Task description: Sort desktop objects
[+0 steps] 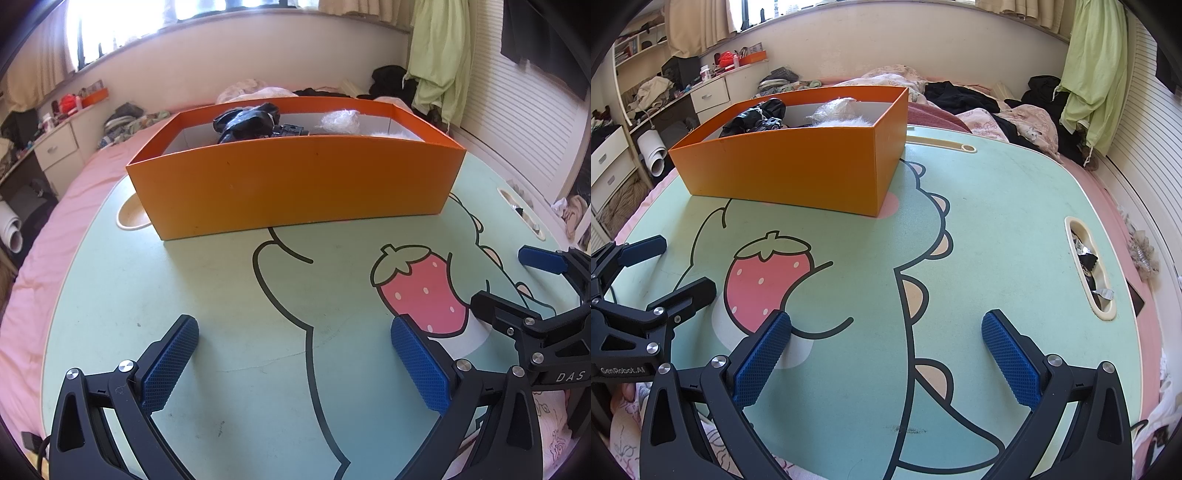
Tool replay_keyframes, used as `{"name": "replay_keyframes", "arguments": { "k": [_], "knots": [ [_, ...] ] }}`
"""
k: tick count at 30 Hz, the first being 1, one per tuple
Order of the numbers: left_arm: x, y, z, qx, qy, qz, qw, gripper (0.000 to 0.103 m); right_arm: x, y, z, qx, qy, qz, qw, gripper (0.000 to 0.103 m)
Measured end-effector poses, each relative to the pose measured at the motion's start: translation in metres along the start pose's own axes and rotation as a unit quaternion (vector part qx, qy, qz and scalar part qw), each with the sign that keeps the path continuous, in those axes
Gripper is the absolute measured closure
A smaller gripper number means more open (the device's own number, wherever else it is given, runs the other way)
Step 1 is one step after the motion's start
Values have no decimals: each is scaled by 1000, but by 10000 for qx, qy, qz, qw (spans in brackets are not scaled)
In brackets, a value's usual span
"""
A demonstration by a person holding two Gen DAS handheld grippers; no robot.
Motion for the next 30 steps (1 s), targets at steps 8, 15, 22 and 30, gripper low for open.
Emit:
{"name": "replay_keyframes", "arguments": {
  "k": [8, 15, 22, 30],
  "knots": [
    [-37, -3, -33, -249, 684, 338, 9968, 19, 0, 0, 0, -2, 9, -11, 10000, 0],
    [-27, -14, -117, -497, 466, 164, 9975, 43, -1, 0, 0, 1, 10, -10, 10000, 0],
    [37, -46, -157, -703, -209, -723, 9947, 53, -1, -1, 0, 3, 12, -11, 10000, 0],
    [55, -32, -149, -911, -356, -329, 9947, 83, 0, 1, -1, 9, 15, -12, 10000, 0]
  ]
}}
Point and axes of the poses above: each gripper's, at about its wrist camera, not at the fingertips, and x roughly the way its jaws point, y to its right, z to its underside, the point moved 10 cm from there along x, roughly the way its jaws point, and after that the axes turned 10 degrees about -x, right-handed, at the moved point
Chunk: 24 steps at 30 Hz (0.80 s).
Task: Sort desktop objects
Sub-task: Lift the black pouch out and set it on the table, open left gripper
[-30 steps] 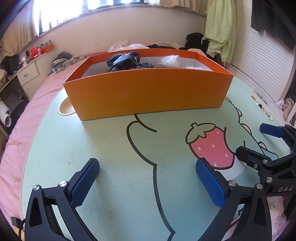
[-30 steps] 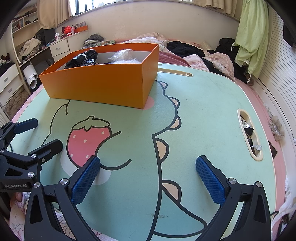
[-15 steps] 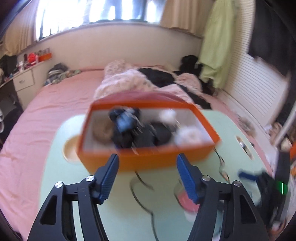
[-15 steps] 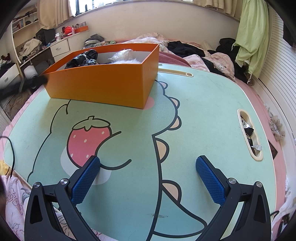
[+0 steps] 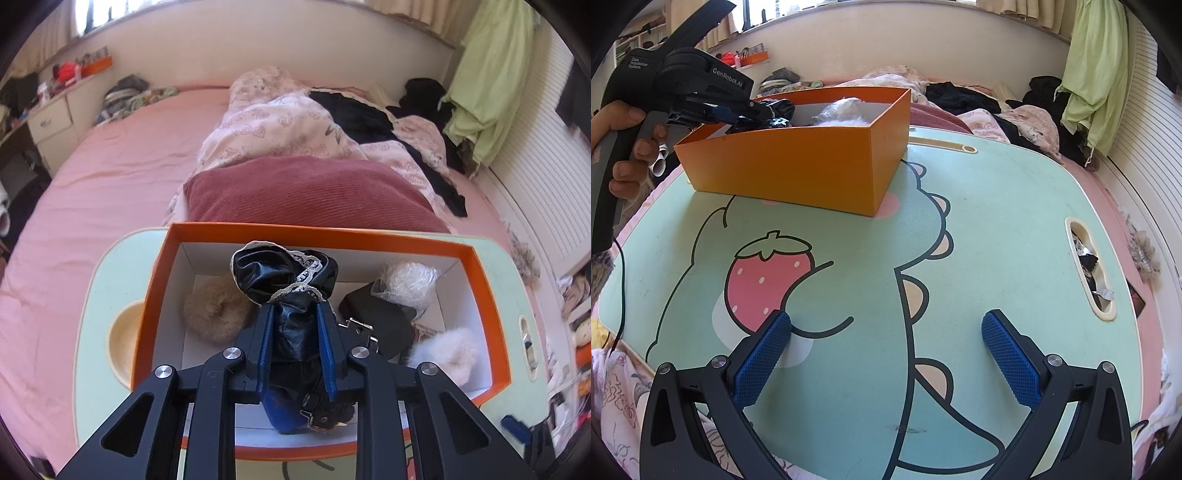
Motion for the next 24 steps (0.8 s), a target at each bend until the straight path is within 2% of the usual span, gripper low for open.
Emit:
{"name": "replay_keyframes", "arguments": {
  "k": [3, 6, 10, 12, 14, 16, 20, 22, 24],
  "knots": [
    [-13, 2, -2, 114, 216, -18, 9997, 85, 0, 0, 0, 1, 0, 0, 10000, 0],
    [-49, 5, -8, -32, 641, 387, 9972, 85, 0, 0, -1, 3, 0, 1, 10000, 0],
    [-116, 11, -4, -127, 1273, 944, 9873, 85, 0, 0, -1, 11, 1, 1, 10000, 0],
    [-143, 15, 11, -107, 1421, 1282, 9815, 85, -1, 0, -1, 14, 2, 2, 10000, 0],
    [-153, 17, 31, -80, 1410, 1508, 9784, 85, -1, 0, -1, 15, 1, 1, 10000, 0],
    [-147, 16, 55, -74, 1309, 1523, 9796, 85, -1, 0, -1, 19, 3, 0, 10000, 0],
    [-92, 11, 94, -33, 954, 1080, 9896, 84, -1, 0, -1, 24, 6, 0, 10000, 0],
    [-67, 9, 110, -39, 769, 869, 9932, 76, -1, 0, -1, 29, 5, 0, 10000, 0],
    [-56, 9, 122, -15, 659, 754, 9950, 50, -1, 0, -1, 32, 6, 1, 10000, 0]
  ]
}}
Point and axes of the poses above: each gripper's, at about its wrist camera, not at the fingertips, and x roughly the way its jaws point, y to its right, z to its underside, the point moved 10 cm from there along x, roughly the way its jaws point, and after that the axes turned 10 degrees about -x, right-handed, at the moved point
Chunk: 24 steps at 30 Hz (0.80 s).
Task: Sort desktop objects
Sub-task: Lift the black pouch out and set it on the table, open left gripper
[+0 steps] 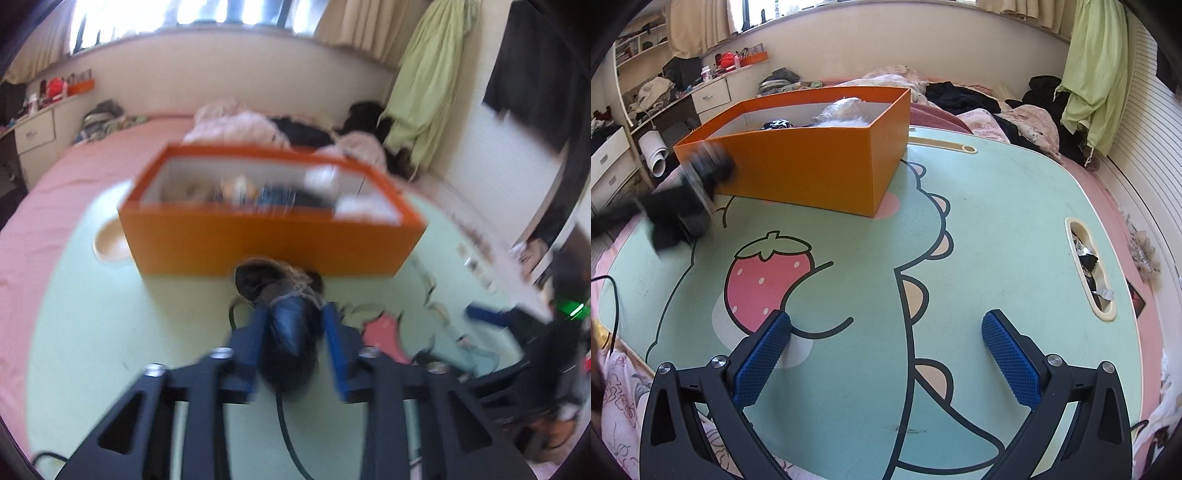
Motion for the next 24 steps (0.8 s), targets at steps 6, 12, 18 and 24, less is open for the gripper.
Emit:
{"name": "replay_keyframes", "arguments": {
  "k": [6, 12, 18, 24],
  "knots": [
    [-30, -5, 11, 290, 433, -323, 9981, 0, 0, 0, 0, 8, 1, 0, 10000, 0],
    [-5, -22, 29, 467, -20, -1031, 9936, 0, 0, 0, 0, 9, -3, 13, 10000, 0],
    [-8, -26, 29, 403, -7, -1037, 9938, 0, 1, -3, -3, 11, 4, 11, 10000, 0],
    [-7, -25, 28, 380, -2, -1064, 9936, 0, 1, -2, -2, 8, 6, 16, 10000, 0]
  ]
}}
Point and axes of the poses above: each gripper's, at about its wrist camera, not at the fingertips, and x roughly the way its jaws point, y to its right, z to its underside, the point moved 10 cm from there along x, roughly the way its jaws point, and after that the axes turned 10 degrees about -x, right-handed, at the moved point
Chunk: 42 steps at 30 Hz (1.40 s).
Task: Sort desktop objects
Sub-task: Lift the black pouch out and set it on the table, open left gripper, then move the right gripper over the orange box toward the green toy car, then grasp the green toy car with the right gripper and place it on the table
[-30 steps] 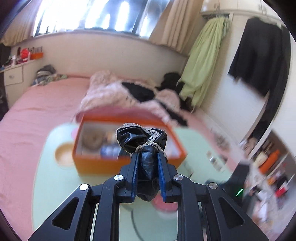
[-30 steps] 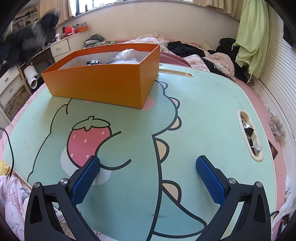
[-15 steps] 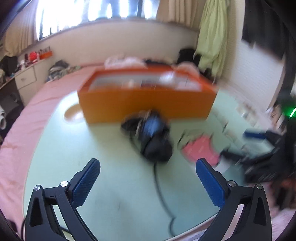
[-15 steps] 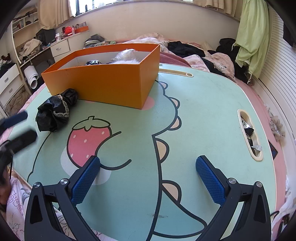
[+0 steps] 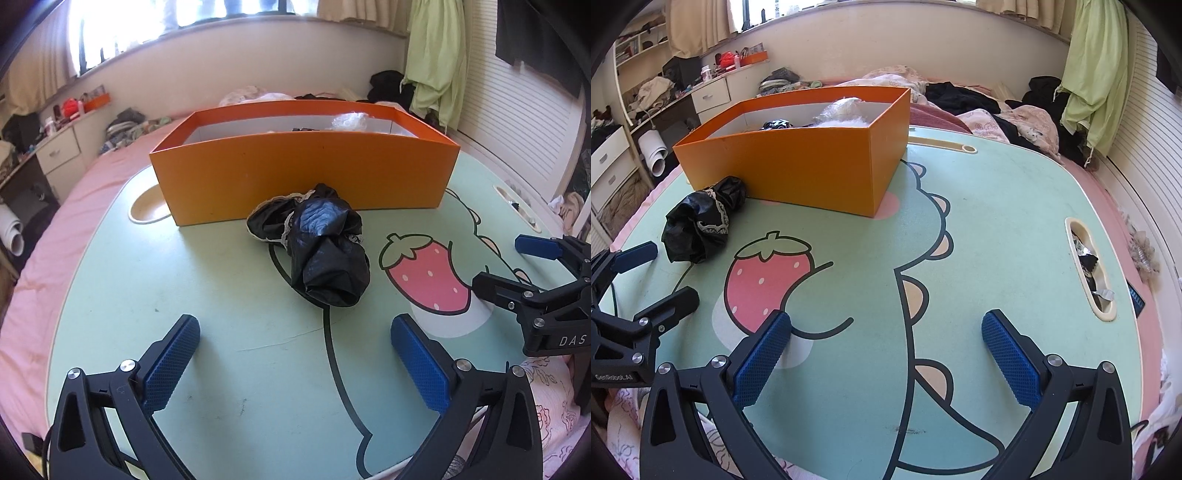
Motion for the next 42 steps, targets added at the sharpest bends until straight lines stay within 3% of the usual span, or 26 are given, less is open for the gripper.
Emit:
{"name": "replay_keyframes", "arguments": {
  "k": [16, 18, 20, 24, 27, 29, 34, 39, 42],
  "knots": [
    [0, -1, -1, -68, 12, -69, 10000, 0, -2, 2, 4, 59, 19, 13, 10000, 1],
    [0, -1, 0, -75, 15, -76, 9999, 0, -7, -3, 3, 29, 100, -113, 9999, 10],
    [0, -2, -1, -81, 17, -84, 9999, 0, -17, -11, -3, -26, 295, -315, 9991, 48],
    [0, -3, -1, -98, 20, -103, 9999, 0, -38, -28, -31, 15, 627, -892, 9940, 51],
    [0, -4, -1, -110, 23, -116, 9999, 0, -48, -40, -73, 256, 684, -1510, 9858, 51],
    [0, -5, -1, -116, 24, -122, 9999, 0, -46, -46, -101, 517, 561, -1949, 9779, 51],
    [0, -5, -1, -132, 29, -142, 9998, 0, -19, -59, -148, 845, 185, -2061, 9747, 51],
    [-1, -6, -1, -149, 35, -161, 9998, 0, 37, -77, -155, 1266, -489, -2009, 9702, 51],
    [-1, -6, -1, -160, 38, -173, 9997, 0, 56, -74, -153, 1424, -670, -1857, 9699, 51]
  ]
}}
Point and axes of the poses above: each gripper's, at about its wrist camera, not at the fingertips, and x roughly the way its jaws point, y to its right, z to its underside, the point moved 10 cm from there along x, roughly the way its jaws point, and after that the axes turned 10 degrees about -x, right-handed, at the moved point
